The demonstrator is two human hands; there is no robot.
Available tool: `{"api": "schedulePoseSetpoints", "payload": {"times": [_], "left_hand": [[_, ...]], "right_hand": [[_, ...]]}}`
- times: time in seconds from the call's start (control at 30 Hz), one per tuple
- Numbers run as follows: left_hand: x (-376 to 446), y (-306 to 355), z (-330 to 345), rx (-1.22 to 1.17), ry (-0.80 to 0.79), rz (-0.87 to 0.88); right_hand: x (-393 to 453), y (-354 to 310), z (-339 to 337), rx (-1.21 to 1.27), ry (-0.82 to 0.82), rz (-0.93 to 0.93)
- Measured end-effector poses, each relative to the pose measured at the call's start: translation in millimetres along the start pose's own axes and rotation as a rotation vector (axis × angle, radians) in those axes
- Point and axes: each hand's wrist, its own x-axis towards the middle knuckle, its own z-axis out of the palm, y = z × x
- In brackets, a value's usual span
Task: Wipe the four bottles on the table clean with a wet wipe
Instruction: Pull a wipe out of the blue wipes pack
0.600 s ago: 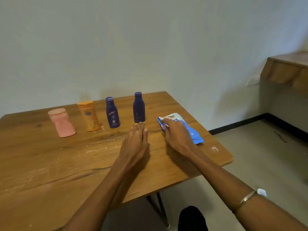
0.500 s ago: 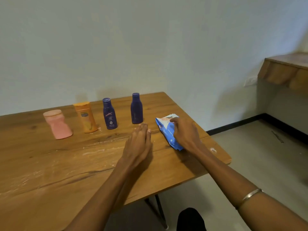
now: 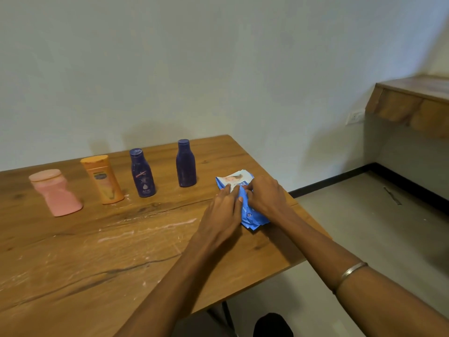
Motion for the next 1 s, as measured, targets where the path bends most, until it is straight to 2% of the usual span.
{"api": "schedulePoseSetpoints", "payload": {"times": [0.33,0.53,0.63,1.0], "left_hand": [[1.8,-1.7,2.8,0.024,-0.039,-0.014],[2.7,0.2,0.6,0.045,-0.052,-0.008],[2.2,0.1,1.7,0.053,-0.067,-0.021],[-0.3,0.0,0.5,0.047,-0.077,-0.029]], "right_hand": [[11.1,-9.2,-9.3,-0.141,-0.094,-0.053],[35.7,-15.4,-20.5,-0.231,-0.348,-0.038],[41.4,-12.8,-16.2,-0.242,-0.397,-0.042],[31.0,6.0,-8.8,0.034,-0.228,0.109]]}}
